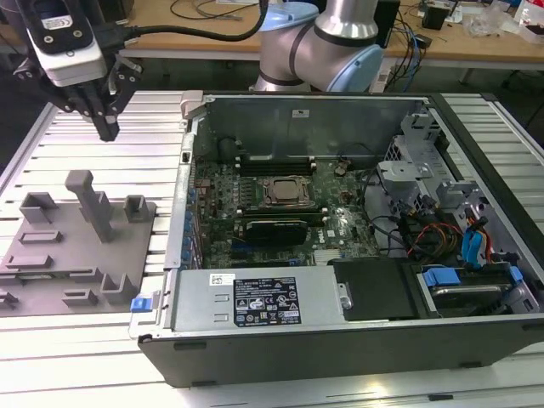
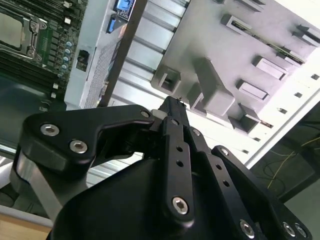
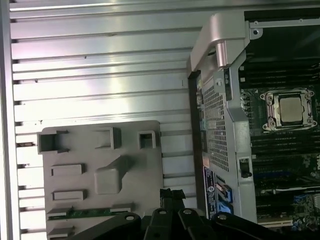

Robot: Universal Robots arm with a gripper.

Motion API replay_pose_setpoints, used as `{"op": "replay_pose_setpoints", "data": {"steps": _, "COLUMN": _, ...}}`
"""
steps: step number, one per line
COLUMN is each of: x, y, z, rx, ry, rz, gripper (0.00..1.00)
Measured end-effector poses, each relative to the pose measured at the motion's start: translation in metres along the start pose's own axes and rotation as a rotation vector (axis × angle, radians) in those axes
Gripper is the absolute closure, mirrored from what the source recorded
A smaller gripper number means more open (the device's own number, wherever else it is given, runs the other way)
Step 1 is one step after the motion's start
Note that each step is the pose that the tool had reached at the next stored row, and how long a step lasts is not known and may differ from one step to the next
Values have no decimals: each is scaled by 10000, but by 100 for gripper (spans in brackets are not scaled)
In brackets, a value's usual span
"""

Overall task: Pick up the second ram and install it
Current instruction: 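Reach for the second ram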

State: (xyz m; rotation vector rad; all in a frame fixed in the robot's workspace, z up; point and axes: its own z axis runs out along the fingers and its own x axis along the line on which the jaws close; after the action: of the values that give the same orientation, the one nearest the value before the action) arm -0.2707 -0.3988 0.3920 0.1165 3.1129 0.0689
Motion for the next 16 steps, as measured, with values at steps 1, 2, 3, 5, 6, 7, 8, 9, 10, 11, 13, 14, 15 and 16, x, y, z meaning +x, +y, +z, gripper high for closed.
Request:
{"op": "replay_pose_setpoints", "data": {"steps": 1, "x": 24, "y": -2, "z": 0, "rx": 0, "ry": 1, "rz": 1, "gripper": 89}}
{"op": "replay_pose_setpoints", "data": {"steps": 2, "x": 45, "y": -3, "z": -1, "rx": 1, "ry": 1, "rz": 1, "gripper": 89}}
{"op": "replay_pose_setpoints", "data": {"steps": 3, "x": 81, "y": -6, "z": -1, "rx": 0, "ry": 1, "rz": 1, "gripper": 89}}
{"op": "replay_pose_setpoints", "data": {"steps": 5, "x": 109, "y": -8, "z": -1, "rx": 0, "ry": 1, "rz": 1, "gripper": 89}}
{"op": "replay_pose_setpoints", "data": {"steps": 6, "x": 130, "y": -10, "z": -1, "rx": 0, "ry": 0, "rz": 1, "gripper": 89}}
{"op": "replay_pose_setpoints", "data": {"steps": 7, "x": 138, "y": -12, "z": -1, "rx": 1, "ry": 1, "rz": 0, "gripper": 89}}
{"op": "replay_pose_setpoints", "data": {"steps": 8, "x": 147, "y": -15, "z": -1, "rx": 0, "ry": 0, "rz": 0, "gripper": 89}}
{"op": "replay_pose_setpoints", "data": {"steps": 9, "x": 159, "y": -24, "z": -1, "rx": 0, "ry": 1, "rz": -1, "gripper": 89}}
{"op": "replay_pose_setpoints", "data": {"steps": 10, "x": 167, "y": -32, "z": -2, "rx": 0, "ry": 1, "rz": -1, "gripper": 89}}
{"op": "replay_pose_setpoints", "data": {"steps": 11, "x": 186, "y": -51, "z": -3, "rx": 0, "ry": 1, "rz": 1, "gripper": 89}}
{"op": "replay_pose_setpoints", "data": {"steps": 13, "x": 210, "y": -109, "z": -4, "rx": 0, "ry": 1, "rz": 1, "gripper": 89}}
{"op": "replay_pose_setpoints", "data": {"steps": 14, "x": 217, "y": -146, "z": -4, "rx": 0, "ry": 0, "rz": 1, "gripper": 89}}
{"op": "replay_pose_setpoints", "data": {"steps": 15, "x": 225, "y": -179, "z": -4, "rx": 0, "ry": 1, "rz": 1, "gripper": 89}}
{"op": "replay_pose_setpoints", "data": {"steps": 16, "x": 236, "y": -193, "z": -4, "rx": 0, "ry": 1, "rz": 1, "gripper": 89}}
